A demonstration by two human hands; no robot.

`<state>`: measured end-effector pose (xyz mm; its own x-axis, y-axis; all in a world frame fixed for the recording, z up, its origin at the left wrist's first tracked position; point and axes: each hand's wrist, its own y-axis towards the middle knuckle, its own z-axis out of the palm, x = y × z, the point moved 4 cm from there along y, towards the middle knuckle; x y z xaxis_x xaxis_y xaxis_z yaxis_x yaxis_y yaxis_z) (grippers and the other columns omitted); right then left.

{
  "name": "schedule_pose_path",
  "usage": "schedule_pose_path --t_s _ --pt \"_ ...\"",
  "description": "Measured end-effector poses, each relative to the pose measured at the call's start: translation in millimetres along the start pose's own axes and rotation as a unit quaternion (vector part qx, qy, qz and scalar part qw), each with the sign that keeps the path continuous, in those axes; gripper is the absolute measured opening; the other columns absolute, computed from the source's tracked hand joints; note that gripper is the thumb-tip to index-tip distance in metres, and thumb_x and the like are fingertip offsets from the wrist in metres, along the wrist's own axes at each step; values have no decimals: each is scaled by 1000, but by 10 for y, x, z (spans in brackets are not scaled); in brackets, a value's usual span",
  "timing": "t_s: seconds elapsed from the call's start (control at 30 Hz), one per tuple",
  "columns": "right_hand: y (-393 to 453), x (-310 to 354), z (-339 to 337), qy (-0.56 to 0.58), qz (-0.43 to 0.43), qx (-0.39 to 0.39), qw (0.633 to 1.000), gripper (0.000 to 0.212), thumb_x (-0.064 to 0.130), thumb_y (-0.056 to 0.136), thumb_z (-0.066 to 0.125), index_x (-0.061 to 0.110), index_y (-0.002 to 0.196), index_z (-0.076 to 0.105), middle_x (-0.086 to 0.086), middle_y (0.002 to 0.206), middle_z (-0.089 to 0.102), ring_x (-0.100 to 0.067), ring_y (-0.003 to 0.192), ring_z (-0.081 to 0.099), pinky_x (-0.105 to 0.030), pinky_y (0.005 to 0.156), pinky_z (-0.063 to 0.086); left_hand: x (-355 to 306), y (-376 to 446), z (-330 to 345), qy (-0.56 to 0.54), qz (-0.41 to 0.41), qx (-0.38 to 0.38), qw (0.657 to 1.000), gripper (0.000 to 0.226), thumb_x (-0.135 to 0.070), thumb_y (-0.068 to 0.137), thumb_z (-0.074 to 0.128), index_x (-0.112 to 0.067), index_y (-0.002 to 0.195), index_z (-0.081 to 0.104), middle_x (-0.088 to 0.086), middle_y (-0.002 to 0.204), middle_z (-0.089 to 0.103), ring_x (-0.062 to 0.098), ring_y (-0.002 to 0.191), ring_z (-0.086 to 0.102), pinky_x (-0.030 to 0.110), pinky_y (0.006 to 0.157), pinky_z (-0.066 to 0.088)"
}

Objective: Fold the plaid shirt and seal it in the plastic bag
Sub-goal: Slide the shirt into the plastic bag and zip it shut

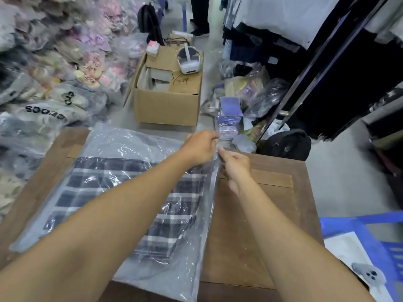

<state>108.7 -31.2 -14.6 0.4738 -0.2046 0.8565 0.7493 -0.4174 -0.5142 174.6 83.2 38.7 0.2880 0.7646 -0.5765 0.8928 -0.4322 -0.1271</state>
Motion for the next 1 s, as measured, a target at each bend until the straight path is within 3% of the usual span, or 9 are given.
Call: schedule_pose_path --t_s 0.1,0.23,0.3,0.37,0.53,0.67,0.77,0.87,1.0 --pt "-1 26 -59 11 20 4 1000 22 28 86 78 16 71 69 -9 79 71 -21 71 61 -34 65 53 22 143 120 -10 -22 95 995 26 -22 100 46 -10 101 69 12 102 69 35 100 60 34 79 46" --pt "2 63 -80 9 21 36 999 22 28 89 75 15 73 67 -4 76 69 -14 68 60 -28 69 53 49 159 101 -45 -25 119 992 24 -23 98 53 -6 97 70 5 80 63 23 76 58 30 66 40" --pt "-7 69 -75 -9 0 36 999 23 31 90 74 12 76 69 -14 82 73 -17 74 61 -30 72 52 39 146 65 -58 -24 116 991 22 -20 98 54 -5 98 71 3 76 63 19 70 56 29 62 39" --pt "-24 79 -65 -47 -41 21 998 27 34 90 73 12 76 70 -17 88 75 -18 76 60 -34 75 53 37 143 51 -67 -30 100 992 23 -19 99 52 -5 94 69 9 84 69 25 77 59 32 67 44" --pt "-172 22 -44 -127 -98 23 987 28 34 92 70 9 78 71 1 73 68 -12 68 56 -37 73 51 38 190 -42 -89 -81 11 993 36 -29 101 51 -19 67 49 -5 66 54 28 78 54 39 84 43" --pt "-333 -99 -71 -176 -104 61 977 29 36 89 73 13 73 68 -2 72 67 -13 68 55 -34 69 48 -21 296 -168 -69 -86 -35 993 30 -28 103 47 -9 84 61 3 83 66 27 89 58 40 91 38" --pt "-372 -108 -205 -216 -78 111 967 28 35 87 76 15 70 66 -6 77 71 -16 72 61 -43 81 56 -44 384 -131 -68 -91 -36 993 25 -24 103 49 -10 83 57 -7 80 61 24 87 58 43 97 40" --pt "-479 -131 -345 -272 -28 200 941 24 28 86 78 13 72 66 -8 82 75 -16 78 69 -40 86 60 -100 464 -137 -85 -105 -55 989 27 -25 102 48 -4 94 62 2 89 61 25 93 58 41 102 38" --pt "-593 -314 -513 -347 38 277 895 20 23 81 83 12 71 70 -3 69 72 -11 67 67 -34 79 61 -225 588 -148 -61 -91 -67 992 18 -18 103 47 -11 96 62 0 105 67 24 110 57 35 89 32"
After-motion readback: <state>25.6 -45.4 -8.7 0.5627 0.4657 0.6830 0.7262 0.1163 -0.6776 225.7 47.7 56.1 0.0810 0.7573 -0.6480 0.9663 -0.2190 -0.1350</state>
